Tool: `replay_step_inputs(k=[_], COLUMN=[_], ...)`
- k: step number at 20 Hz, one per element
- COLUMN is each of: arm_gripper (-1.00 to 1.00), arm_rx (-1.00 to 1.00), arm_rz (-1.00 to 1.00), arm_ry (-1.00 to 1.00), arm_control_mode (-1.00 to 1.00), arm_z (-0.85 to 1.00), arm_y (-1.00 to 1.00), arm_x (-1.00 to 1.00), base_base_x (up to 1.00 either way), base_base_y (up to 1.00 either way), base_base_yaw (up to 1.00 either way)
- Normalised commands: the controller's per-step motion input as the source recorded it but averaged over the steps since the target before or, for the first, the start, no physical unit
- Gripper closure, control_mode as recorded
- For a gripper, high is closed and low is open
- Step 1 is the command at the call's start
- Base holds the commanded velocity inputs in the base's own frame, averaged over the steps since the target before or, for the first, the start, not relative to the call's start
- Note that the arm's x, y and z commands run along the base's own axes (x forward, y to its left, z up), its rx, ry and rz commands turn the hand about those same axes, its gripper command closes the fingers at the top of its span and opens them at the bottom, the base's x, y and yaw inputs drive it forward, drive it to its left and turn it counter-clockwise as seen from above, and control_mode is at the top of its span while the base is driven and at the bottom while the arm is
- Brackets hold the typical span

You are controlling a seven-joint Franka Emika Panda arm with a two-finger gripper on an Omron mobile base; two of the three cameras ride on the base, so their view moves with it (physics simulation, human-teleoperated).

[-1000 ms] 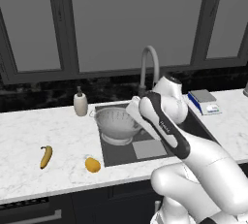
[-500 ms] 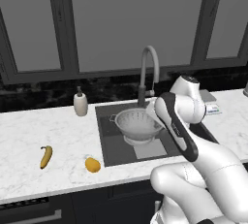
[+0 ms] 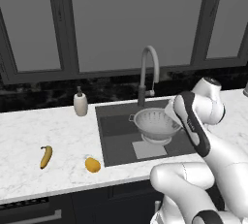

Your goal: Put the colander in the sink, put the mango, banana in the colander, and turn on the sink faucet and pour water over the colander.

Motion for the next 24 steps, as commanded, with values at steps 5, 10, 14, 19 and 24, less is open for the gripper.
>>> replay_step_inputs(k=[5, 10, 14, 19, 24], arm_gripper=[1.00, 1.00, 1.00, 1.00, 1.00], arm_rx=[0.07, 0.11, 0.10, 0.06, 0.00], arm_rz=[0.04, 0.01, 0.01, 0.05, 0.11], arm_ry=[0.00, 0.03, 0.01, 0.00, 0.00], arm_control_mode=[-1.00, -1.00, -1.00, -1.00, -1.00], arm_z=[-0.04, -0.28, -0.36, -0.39, -0.51], arm_y=[-0.49, -0.14, -0.09, -0.03, 0.00], arm_x=[0.41, 0.49, 0.40, 0.43, 0.25], base_base_x=[0.00, 0.00, 0.00, 0.00, 0.00], base_base_y=[0.00, 0.00, 0.00, 0.00, 0.00], base_base_yaw=[0.00, 0.00, 0.00, 0.00, 0.00])
